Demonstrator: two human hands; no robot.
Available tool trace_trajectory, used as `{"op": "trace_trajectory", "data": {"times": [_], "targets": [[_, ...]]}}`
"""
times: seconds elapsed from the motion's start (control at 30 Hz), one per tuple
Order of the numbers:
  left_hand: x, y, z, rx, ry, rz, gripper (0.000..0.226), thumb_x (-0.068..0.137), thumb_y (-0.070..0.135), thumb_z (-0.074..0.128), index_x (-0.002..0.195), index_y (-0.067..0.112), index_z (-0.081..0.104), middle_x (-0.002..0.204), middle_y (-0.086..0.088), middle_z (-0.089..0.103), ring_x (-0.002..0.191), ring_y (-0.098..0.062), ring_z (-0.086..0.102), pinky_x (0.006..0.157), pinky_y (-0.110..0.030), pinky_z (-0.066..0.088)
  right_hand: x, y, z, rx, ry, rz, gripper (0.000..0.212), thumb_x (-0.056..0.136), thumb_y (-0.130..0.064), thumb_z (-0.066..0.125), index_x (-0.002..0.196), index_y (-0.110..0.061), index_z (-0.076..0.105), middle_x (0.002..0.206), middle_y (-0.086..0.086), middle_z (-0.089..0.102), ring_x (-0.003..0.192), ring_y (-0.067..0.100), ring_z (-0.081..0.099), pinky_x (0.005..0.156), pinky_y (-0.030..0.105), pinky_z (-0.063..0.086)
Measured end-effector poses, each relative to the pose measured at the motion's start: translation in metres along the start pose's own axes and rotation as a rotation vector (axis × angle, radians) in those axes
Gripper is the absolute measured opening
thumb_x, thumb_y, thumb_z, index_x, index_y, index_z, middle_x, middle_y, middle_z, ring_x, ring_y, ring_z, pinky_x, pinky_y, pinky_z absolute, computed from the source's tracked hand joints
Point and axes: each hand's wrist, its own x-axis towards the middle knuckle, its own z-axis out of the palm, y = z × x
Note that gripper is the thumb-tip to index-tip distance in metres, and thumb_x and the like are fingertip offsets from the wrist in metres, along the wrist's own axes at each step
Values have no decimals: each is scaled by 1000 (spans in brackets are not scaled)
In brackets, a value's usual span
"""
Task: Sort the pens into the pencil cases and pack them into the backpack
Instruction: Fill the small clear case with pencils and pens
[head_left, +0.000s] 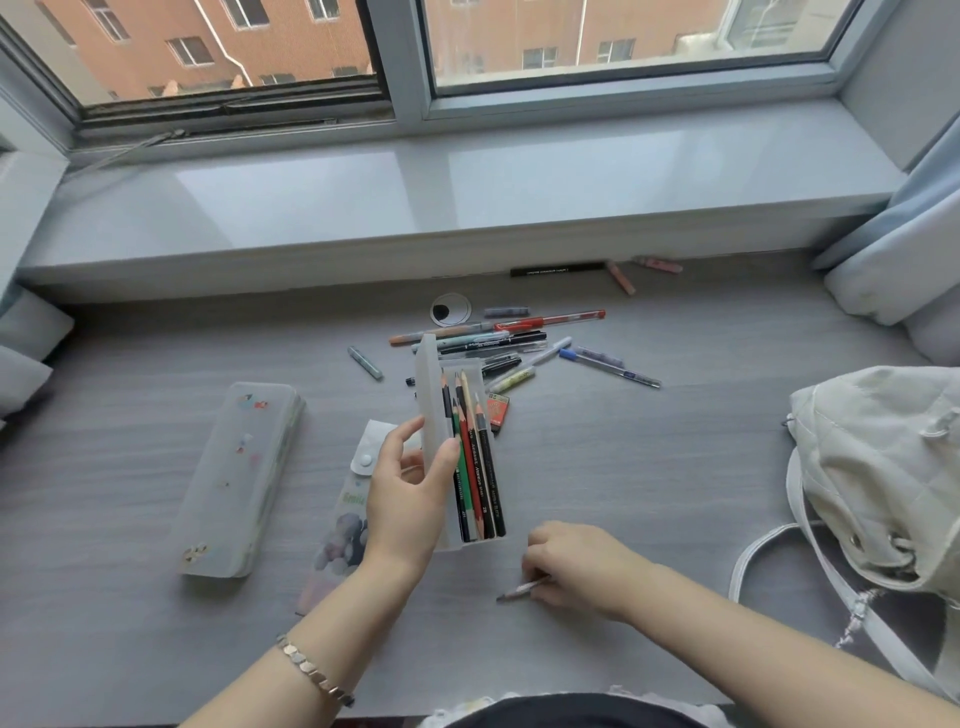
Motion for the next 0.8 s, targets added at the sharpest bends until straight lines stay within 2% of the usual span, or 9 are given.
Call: {"op": "trace_trajectory", "data": {"times": [0.1, 0.2, 0.27, 0.33, 0.53, 0.63, 0.67, 0.73, 0.8], "targets": [[-1, 1, -4, -18, 22, -3, 32, 85, 22, 62, 114, 29, 53, 93, -5, 62, 88, -17, 60, 70, -18, 43, 4, 18, -6, 195, 265, 294, 19, 84, -18, 54, 95, -8, 65, 100, 11, 63, 99, 27, 58, 77, 30, 43], [-4, 3, -6, -36, 34, 11, 31, 85, 23, 62, 113, 32, 52, 97, -6, 60, 91, -18, 60, 74, -21, 45, 4, 28, -29, 618, 592, 631, 10, 77, -11, 64, 84, -7, 69, 70, 4, 62, 73, 18, 61, 64, 25, 45], [-6, 6, -3, -53, 20, 21, 30, 86, 21, 61, 113, 31, 52, 91, -2, 61, 86, -14, 61, 68, -14, 47, 2, 18, -45, 948, 655, 578, 11, 77, -7, 69, 88, -5, 68, 66, 1, 60, 58, 7, 58, 53, 18, 50], [-10, 10, 1, -62, -3, 31, 29, 87, 17, 60, 113, 28, 53, 87, 0, 62, 80, -8, 62, 60, -6, 46, 2, -5, -56, 1076, 637, 416, 14, 78, -7, 70, 92, -7, 66, 70, 3, 61, 52, 1, 57, 49, 13, 50], [-16, 16, 11, -101, -36, 24, 27, 86, 21, 61, 98, 45, 53, 102, -9, 65, 94, -15, 63, 75, -19, 47, 11, -33, -50, 612, 776, 341, 16, 81, -21, 69, 94, -13, 65, 76, 0, 58, 69, 14, 55, 69, 26, 49], [-18, 19, 12, -119, -39, -1, 24, 87, 24, 60, 99, 43, 53, 102, -11, 66, 98, -21, 63, 85, -32, 50, 10, -28, -45, 633, 835, 335, 21, 81, -25, 68, 100, -17, 61, 81, -4, 52, 67, 5, 47, 66, 15, 42], [-18, 19, 12, -130, -44, -15, 23, 87, 24, 59, 99, 42, 53, 101, -10, 66, 98, -21, 64, 86, -33, 51, 9, -27, -44, 704, 838, 352, 23, 82, -26, 67, 102, -19, 58, 83, -5, 51, 69, 3, 48, 65, 12, 41], [-17, 18, 11, -119, -66, -23, 22, 87, 24, 60, 98, 41, 53, 98, -7, 65, 93, -16, 64, 79, -20, 51, 9, -25, -46, 967, 777, 431, 27, 87, -30, 60, 109, -14, 58, 87, -6, 56, 76, 3, 53, 68, 13, 45], [-16, 17, 13, 1, -102, -13, 27, 83, 31, 65, 102, 43, 51, 101, -4, 61, 91, -10, 61, 74, -13, 49, 9, -24, -52, 1339, 651, 492, 35, 93, -35, 47, 105, -6, 62, 79, -3, 61, 71, 8, 56, 57, 20, 47]]}}
